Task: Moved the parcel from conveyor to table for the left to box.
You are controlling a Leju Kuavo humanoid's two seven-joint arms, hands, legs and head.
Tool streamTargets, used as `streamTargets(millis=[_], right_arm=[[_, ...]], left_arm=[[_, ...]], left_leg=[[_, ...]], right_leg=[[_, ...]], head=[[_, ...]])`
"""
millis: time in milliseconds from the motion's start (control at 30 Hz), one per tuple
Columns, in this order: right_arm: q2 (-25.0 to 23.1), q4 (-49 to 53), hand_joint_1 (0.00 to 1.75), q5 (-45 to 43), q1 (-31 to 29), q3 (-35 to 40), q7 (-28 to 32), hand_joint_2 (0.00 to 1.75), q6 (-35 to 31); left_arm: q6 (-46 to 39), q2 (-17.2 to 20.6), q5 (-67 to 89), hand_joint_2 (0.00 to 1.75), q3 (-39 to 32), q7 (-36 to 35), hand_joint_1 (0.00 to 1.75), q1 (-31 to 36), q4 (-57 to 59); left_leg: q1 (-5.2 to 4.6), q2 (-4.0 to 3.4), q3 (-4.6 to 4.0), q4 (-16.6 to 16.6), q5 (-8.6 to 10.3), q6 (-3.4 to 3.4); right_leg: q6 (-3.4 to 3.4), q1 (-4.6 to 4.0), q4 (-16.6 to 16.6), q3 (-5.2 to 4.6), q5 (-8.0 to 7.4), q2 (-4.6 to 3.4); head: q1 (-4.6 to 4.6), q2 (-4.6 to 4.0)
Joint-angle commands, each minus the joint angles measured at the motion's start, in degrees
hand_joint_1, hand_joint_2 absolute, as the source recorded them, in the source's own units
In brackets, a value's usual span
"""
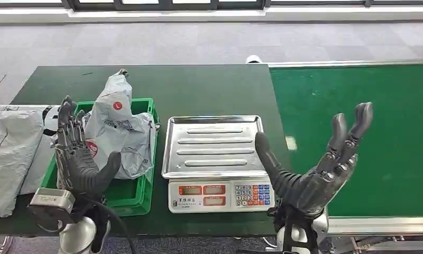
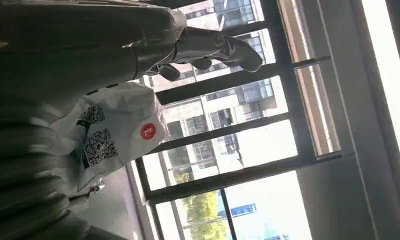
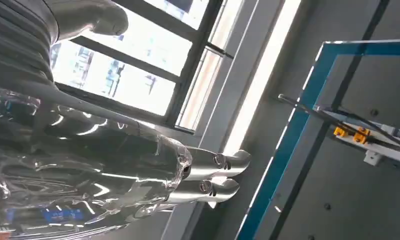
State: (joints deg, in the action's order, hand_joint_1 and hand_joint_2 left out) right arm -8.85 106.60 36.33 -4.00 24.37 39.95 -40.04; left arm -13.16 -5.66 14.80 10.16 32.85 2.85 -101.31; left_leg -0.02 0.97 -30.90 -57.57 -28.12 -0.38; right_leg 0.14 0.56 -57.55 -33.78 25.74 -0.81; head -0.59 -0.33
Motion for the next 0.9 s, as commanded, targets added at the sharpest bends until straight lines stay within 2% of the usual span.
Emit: streamTargets(millis=[33, 300, 467, 600, 767, 900], right_arm=[[2.84, -2.63, 0.0, -0.33, -1.32, -1.15, 0.05, 1.75, 0.04], [3.48, -2.41, 0.0, -2.25, -1.46, -0.62, 0.05, 1.75, 0.04], [6.54, -3.36, 0.0, -10.3, -2.6, 3.2, -0.05, 1.75, 0.04], [8.57, -3.35, 0.0, -19.18, -3.37, 4.81, -3.01, 1.75, 9.97], [8.84, -3.77, 0.0, -20.39, -2.26, 4.02, -2.56, 1.75, 11.45], [8.84, -3.77, 0.0, -20.39, -2.26, 4.02, -2.56, 1.75, 11.45]], left_arm=[[0.36, 2.33, -0.41, 1.75, 2.95, -0.14, 0.0, -0.95, -2.43], [1.28, 2.37, -3.26, 1.75, 3.38, 3.03, 0.0, -2.02, -4.08], [1.42, 2.93, -6.31, 1.75, 4.44, 6.05, 0.0, -3.79, -7.53], [3.22, 3.69, -7.66, 1.75, 6.87, 7.15, 0.0, -6.28, -12.06], [2.69, 4.49, -7.12, 1.75, 8.94, 7.15, 0.0, -5.8, -11.37], [2.69, 4.49, -7.12, 1.75, 8.94, 7.15, 0.0, -5.8, -11.37]], left_leg=[[0.03, -0.08, 0.1, 0.16, 0.06, -0.04], [0.02, -0.1, 0.16, 0.18, 0.04, -0.03], [0.06, -0.09, 0.11, 0.08, -0.01, -0.02], [0.03, -0.28, 0.14, 0.18, 0.01, -0.02], [0.0, 0.0, 0.12, 0.12, 0.0, 0.01], [0.05, -0.09, 0.15, 0.2, 0.02, -0.01]], right_leg=[[-0.01, -0.04, 0.18, 0.11, -0.08, 0.07], [0.0, -0.03, 0.18, 0.15, -0.05, 0.05], [0.0, -0.07, 0.13, 0.13, -0.03, 0.03], [0.01, -0.04, 0.22, 0.13, -0.09, -0.11], [0.0, -0.01, 0.12, 0.16, -0.01, 0.11], [-0.01, -0.06, 0.24, 0.18, -0.06, 0.1]], head=[[0.0, 0.0], [0.0, 0.02], [0.0, 0.0], [0.0, 0.02], [0.0, 0.0], [0.0, 0.0]])
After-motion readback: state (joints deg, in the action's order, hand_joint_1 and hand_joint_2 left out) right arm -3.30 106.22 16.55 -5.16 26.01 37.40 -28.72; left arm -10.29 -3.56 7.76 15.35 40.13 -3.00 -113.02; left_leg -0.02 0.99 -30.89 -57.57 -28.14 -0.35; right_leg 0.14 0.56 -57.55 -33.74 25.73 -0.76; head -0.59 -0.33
